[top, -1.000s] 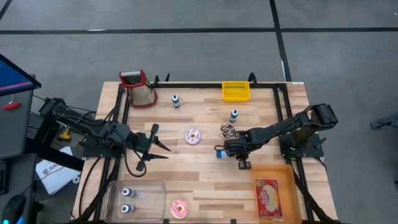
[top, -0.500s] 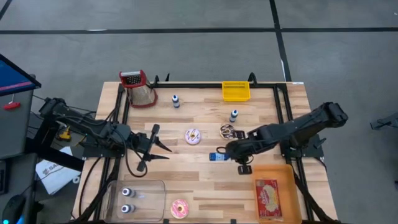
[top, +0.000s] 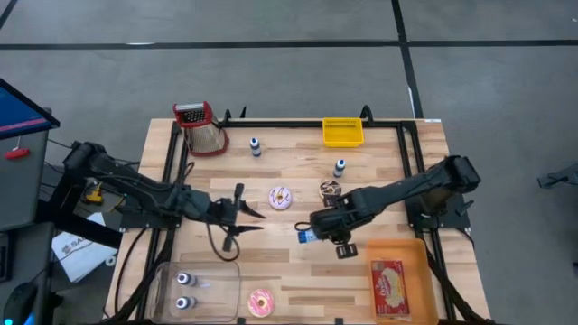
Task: Pick & Place Food Item
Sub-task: Put the bottom blue food coloring bottle into the transparent bin
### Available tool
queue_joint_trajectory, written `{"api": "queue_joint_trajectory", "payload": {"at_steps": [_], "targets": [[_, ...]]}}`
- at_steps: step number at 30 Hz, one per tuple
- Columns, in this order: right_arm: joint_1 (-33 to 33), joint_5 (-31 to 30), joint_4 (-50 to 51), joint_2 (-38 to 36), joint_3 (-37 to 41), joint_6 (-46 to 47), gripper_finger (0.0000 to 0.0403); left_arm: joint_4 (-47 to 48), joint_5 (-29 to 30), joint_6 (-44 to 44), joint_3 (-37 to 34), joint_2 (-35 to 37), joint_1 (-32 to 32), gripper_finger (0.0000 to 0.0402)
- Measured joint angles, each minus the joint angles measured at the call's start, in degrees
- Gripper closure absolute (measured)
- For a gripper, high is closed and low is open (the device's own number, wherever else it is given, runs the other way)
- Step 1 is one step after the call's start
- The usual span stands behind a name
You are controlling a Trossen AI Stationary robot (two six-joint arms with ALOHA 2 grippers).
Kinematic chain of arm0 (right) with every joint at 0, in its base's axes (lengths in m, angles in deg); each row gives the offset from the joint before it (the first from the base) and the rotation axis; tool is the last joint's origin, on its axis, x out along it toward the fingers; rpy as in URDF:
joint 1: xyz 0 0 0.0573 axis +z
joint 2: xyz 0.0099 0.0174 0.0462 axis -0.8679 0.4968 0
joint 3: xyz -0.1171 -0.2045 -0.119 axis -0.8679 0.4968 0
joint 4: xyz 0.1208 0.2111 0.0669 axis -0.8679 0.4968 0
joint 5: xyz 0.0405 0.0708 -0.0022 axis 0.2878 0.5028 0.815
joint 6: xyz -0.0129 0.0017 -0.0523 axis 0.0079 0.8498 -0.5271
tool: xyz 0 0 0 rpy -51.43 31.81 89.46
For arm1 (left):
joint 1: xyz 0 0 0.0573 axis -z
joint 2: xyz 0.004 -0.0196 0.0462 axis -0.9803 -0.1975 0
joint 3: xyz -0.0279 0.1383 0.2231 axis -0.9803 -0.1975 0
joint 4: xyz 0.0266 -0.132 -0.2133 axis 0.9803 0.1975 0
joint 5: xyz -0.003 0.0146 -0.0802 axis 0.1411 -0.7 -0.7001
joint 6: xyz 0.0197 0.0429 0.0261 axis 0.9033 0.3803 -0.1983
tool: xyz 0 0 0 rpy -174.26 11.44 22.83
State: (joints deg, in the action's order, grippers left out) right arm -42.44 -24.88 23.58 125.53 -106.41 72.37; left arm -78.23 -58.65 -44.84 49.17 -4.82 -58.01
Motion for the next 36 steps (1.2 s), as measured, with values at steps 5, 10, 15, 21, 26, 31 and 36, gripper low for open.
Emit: {"api": "queue_joint_trajectory", "payload": {"at_steps": [5,10,15,21,26,31,36], "targets": [[-0.6,1.9,5.4,4.2,-3.7,-1.3,0.0363,-1.6,-1.3,0.0,3.1,-5.1,-2.0,0.0279],[-0.7,1.9,11.5,8.0,-7.8,-3.3,0.0362,-1.8,-1.6,0.1,5.0,-6.5,-1.5,0.0279],[-0.7,1.9,13.4,9.4,-9.2,-4.5,0.0361,-0.7,-1.6,0.0,5.0,-6.2,-0.8,0.0279],[-0.6,2.0,13.1,9.2,-9.3,-3.8,0.0355,1.2,-1.6,-1.3,5.0,-6.0,-0.6,0.0279],[-0.6,1.9,12.0,9.2,-9.3,-3.6,0.0350,1.5,-1.6,-1.3,5.0,-6.0,-0.7,0.0279],[-0.7,1.9,8.6,9.2,-9.3,-5.0,0.0350,1.6,-1.6,-1.3,5.0,-6.0,-0.7,0.0279],[-1.8,1.9,5.9,9.2,-9.3,-6.8,0.0349,3.0,-1.6,-1.3,5.0,-5.8,-0.7,0.0279]]}}
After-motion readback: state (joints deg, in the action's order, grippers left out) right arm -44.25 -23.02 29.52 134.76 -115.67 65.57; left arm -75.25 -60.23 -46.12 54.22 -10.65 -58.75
